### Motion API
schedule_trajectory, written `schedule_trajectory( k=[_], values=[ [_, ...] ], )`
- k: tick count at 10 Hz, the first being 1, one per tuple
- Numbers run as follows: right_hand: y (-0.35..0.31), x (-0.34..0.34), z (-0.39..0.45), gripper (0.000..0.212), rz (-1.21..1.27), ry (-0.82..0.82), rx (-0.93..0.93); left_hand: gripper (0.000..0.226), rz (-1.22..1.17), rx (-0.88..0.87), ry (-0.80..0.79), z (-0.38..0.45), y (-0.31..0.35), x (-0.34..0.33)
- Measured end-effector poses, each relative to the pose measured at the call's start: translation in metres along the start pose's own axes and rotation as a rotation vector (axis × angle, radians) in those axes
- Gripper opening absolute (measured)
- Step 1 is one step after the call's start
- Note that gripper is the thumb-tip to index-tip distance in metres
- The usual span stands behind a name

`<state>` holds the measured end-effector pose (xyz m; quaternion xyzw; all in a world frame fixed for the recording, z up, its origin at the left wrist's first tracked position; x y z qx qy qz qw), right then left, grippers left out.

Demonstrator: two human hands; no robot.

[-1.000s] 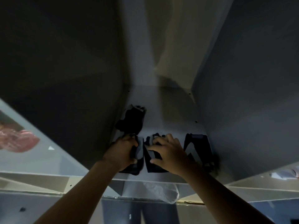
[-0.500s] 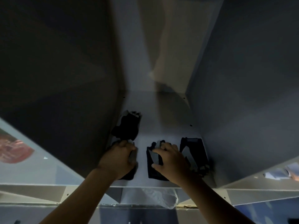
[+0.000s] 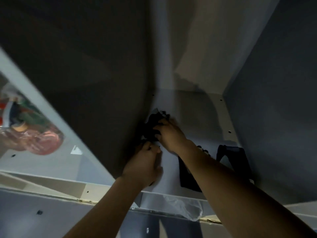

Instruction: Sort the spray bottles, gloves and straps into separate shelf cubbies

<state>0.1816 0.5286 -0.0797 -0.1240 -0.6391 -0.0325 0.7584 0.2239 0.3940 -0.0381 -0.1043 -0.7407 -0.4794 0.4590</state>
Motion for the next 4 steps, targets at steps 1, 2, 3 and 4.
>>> schedule_trajectory(
  k=[1, 2, 3, 4],
  values=[
    [-0.001, -0.004, 0.002, 0.044, -0.031, -0.055, 0.061, 0.043, -0.047, 0.0, 0.036, -0.01, 0.004, 0.01],
    [0.012, 0.021, -0.012, 0.043, -0.079, -0.064, 0.009, 0.043, -0.087, 0.008, 0.044, -0.019, 0.015, 0.009],
    [-0.006, 0.062, -0.031, 0.035, -0.048, 0.098, 0.0, 0.037, -0.16, -0.037, 0.141, -0.042, 0.02, 0.025],
    [-0.027, 0.093, -0.068, 0.038, 0.148, 0.083, -0.066, 0.034, -0.264, -0.048, 0.151, -0.069, 0.025, 0.029]
  ],
)
Point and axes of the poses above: each hand's wrist, its own z-axis towards the middle knuckle, its own x-axis out of the back of the hand, y = z × x, the point moved 9 cm from there along z, towards the middle knuckle, and after that the axes turned 15 degrees about -z, right-handed, at the moved point
